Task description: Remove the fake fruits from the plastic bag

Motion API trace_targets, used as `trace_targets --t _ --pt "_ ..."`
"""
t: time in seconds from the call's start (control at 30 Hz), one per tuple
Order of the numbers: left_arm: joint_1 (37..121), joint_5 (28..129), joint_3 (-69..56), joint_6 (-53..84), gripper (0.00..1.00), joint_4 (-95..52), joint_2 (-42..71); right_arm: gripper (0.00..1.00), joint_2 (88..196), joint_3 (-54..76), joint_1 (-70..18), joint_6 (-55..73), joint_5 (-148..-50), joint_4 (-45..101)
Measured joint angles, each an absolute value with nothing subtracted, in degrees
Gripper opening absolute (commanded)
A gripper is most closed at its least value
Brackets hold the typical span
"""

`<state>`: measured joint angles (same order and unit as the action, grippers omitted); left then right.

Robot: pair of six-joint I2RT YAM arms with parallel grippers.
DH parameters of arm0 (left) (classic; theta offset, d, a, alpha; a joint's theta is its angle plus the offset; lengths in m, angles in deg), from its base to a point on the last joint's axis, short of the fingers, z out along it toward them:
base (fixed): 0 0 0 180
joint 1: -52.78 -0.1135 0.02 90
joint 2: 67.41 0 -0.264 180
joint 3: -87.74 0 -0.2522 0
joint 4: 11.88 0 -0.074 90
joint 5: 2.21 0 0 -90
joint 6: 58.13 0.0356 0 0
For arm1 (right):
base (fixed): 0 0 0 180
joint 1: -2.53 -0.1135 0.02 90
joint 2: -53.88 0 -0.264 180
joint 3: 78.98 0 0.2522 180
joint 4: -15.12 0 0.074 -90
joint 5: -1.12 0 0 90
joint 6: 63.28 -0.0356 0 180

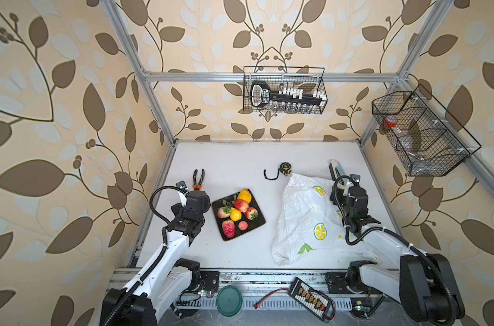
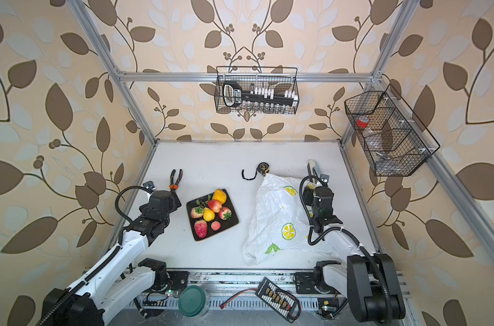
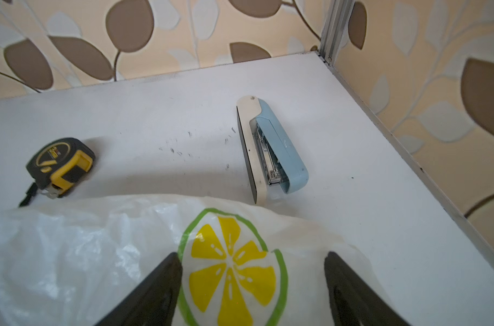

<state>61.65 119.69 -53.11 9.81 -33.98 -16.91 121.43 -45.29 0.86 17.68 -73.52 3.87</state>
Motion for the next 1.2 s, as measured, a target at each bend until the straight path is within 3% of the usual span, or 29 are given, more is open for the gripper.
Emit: trace_targets --t 0.5,0.9,1.2 --pt "55.28 107.76 -60.81 19.27 0.98 -3.70 0.79 0.86 138.74 -52.09 3.05 21.66 -78.49 -32.04" --pt "53.45 98.29 -58.84 25.96 0.99 12.75 17.82 0.94 139.57 -52.66 3.55 21.42 -79.29 -35.85" --pt "53.43 95.45 -58.64 27.42 0.99 15.07 18.47 0.97 139.57 -52.66 3.57 21.42 -79.29 -36.11"
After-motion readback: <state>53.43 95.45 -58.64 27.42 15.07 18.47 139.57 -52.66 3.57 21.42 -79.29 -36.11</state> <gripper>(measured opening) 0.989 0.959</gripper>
